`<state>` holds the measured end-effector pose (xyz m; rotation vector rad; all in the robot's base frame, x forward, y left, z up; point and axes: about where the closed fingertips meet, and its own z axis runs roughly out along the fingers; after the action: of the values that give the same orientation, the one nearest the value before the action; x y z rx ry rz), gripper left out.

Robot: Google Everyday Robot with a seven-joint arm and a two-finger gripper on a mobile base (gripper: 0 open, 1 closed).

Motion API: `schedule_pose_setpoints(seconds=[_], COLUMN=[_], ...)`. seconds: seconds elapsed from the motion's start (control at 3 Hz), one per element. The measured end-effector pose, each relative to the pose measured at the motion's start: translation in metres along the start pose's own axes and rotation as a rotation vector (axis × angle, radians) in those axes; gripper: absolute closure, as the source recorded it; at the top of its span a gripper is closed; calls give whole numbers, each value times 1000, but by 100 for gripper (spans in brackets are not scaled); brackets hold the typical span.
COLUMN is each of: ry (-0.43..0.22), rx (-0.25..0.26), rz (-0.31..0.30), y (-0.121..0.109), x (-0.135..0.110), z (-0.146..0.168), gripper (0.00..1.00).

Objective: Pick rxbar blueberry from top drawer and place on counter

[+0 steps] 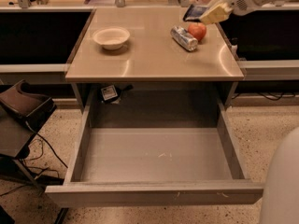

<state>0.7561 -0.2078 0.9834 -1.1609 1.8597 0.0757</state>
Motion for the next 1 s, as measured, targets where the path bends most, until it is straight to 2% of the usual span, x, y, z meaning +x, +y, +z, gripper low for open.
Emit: schedule_pose_setpoints(seconds=[0.67,1.0], ry=[98,125], rx=[-178,-202], rz=[113,129], y=[48,54], x=[95,108], z=[110,123], gripper=[100,100])
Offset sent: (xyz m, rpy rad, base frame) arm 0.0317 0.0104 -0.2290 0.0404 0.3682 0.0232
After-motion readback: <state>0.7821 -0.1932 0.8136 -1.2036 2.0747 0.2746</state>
